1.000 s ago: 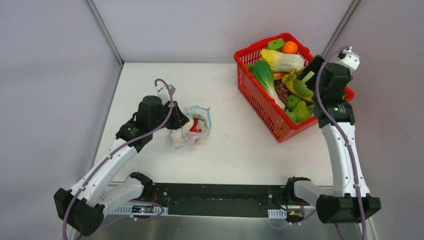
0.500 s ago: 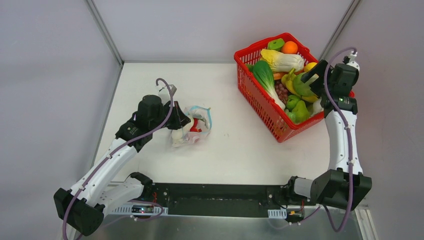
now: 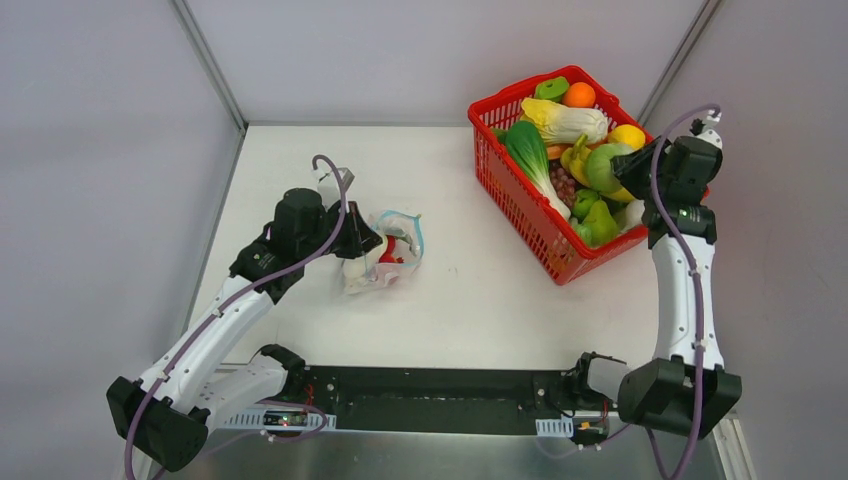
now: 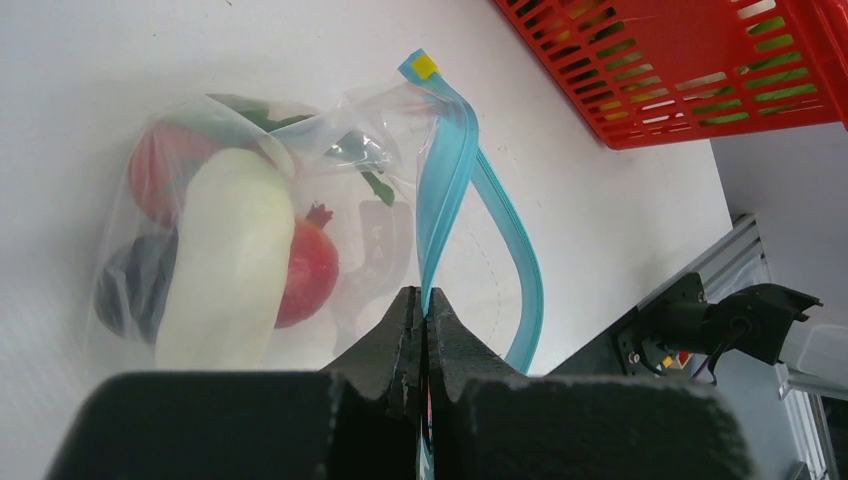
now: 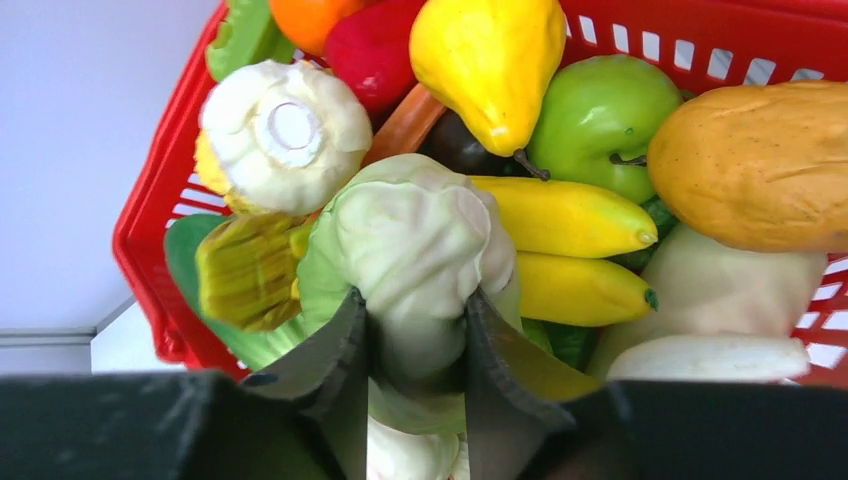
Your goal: Place the food in the zip-top bag and seal the zipper
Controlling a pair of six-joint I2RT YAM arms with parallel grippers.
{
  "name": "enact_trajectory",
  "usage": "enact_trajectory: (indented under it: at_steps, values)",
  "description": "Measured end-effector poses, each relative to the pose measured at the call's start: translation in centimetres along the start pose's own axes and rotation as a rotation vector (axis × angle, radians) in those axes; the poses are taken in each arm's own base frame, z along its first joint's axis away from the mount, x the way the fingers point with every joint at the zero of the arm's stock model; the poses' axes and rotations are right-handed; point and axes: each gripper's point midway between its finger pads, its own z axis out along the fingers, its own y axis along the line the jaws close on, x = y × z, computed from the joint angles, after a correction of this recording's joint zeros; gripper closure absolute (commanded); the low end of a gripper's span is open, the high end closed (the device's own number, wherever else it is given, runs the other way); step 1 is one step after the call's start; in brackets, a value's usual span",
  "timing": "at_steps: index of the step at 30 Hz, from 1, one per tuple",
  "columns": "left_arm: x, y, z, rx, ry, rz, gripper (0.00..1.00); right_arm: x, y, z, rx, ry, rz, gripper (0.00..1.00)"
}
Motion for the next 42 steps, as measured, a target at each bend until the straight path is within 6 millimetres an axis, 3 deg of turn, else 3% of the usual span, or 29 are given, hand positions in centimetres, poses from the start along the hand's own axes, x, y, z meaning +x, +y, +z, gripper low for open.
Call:
enact_trajectory:
  at_steps: [4,7,11,15,18,22,23,28,31,34,42]
  values:
    - [-0.1,-0.1,-0.1,0.0,0.0,0.001,1.0,-1.5,1.2,-2.9,-0.048,-0.074,-0.004,0.83]
    - [-0.2,-0.2,-0.4,0.0,-0.002,0.005,1.0,-3.1,3.1,-6.3,-0.129,-0.152,-0.003,0.81]
    - [-0.5,-0.3,-0.6,-0.002,-0.007,0.009,1.0,-4.2,7.1,-10.4,-0.336,-0.203,-0.002,0.81]
    - [-0.8,-0.1,-0.8,-0.019,-0.017,0.009,1.0,-3.2,12.3,-13.1,-0.617,-0.128,0.011,0.79]
    - [-1.0,-0.1,-0.9,-0.027,-0.023,0.009,1.0,0.0,15.8,-13.9,-0.761,-0.013,-0.01,0.77]
    - [-1.1,0.1,-1.0,-0.042,-0.028,0.008,1.0,8.4,21.1,-14.6,-0.917,0.259,-0.114,0.77]
    - [-1.1,0.2,-1.0,-0.045,-0.029,0.007,1.0,11.3,22.3,-14.9,-0.947,0.338,-0.154,0.77]
    - [-1.1,0.2,-1.0,-0.049,-0.029,-0.001,1.0,20.9,24.3,-15.7,-0.973,0.57,-0.285,0.77]
    - [-1.1,0.2,-1.0,-0.049,-0.029,-0.008,1.0,24.4,24.9,-16.1,-0.978,0.635,-0.327,0.77]
    - [-1.1,0.2,-1.0,-0.047,-0.028,-0.012,1.0,26.6,25.3,-16.4,-0.982,0.663,-0.351,0.76]
    - [-1.1,0.0,-1.0,-0.038,-0.027,-0.016,1.0,30.2,26.3,-14.8,-0.975,0.678,-0.374,0.76]
